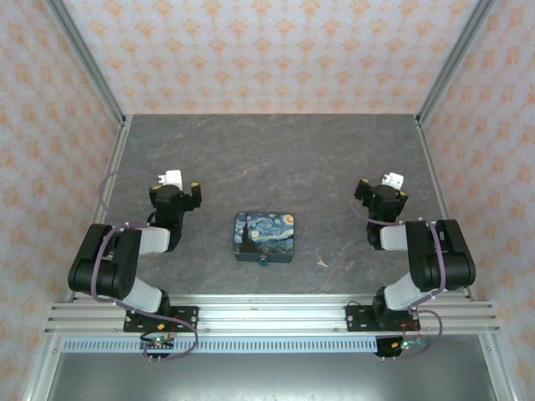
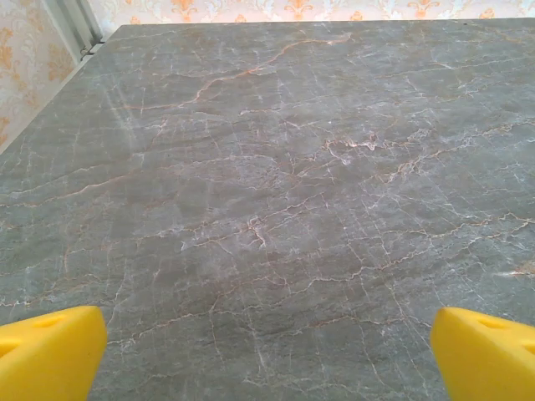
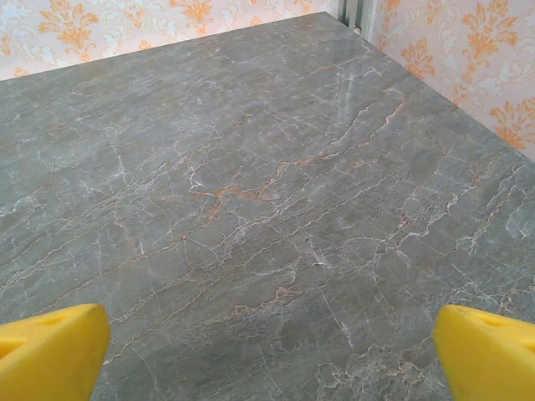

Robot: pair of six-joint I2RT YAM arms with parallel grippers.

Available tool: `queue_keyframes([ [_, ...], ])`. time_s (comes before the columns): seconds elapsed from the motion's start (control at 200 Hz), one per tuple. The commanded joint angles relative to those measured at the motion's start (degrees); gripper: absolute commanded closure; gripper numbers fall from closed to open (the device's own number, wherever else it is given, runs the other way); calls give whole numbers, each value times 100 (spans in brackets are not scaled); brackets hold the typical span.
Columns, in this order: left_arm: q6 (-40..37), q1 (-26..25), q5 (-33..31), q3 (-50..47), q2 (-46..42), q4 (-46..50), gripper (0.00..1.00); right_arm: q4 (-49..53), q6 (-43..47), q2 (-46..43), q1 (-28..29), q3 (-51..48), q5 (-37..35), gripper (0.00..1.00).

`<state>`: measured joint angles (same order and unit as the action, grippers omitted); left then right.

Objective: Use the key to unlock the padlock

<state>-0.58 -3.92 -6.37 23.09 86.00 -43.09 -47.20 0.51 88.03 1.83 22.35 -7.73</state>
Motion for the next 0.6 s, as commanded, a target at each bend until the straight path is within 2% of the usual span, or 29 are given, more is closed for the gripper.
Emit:
queue_keyframes([
  [0.0,-121,-5,-8,85,-30,-39,0,-123,-55,-94,-18,-55,-123,1],
  [0.59,-28,148,213,161,-13,94,0,-70,-46,-89,-24,-20,-61,1],
])
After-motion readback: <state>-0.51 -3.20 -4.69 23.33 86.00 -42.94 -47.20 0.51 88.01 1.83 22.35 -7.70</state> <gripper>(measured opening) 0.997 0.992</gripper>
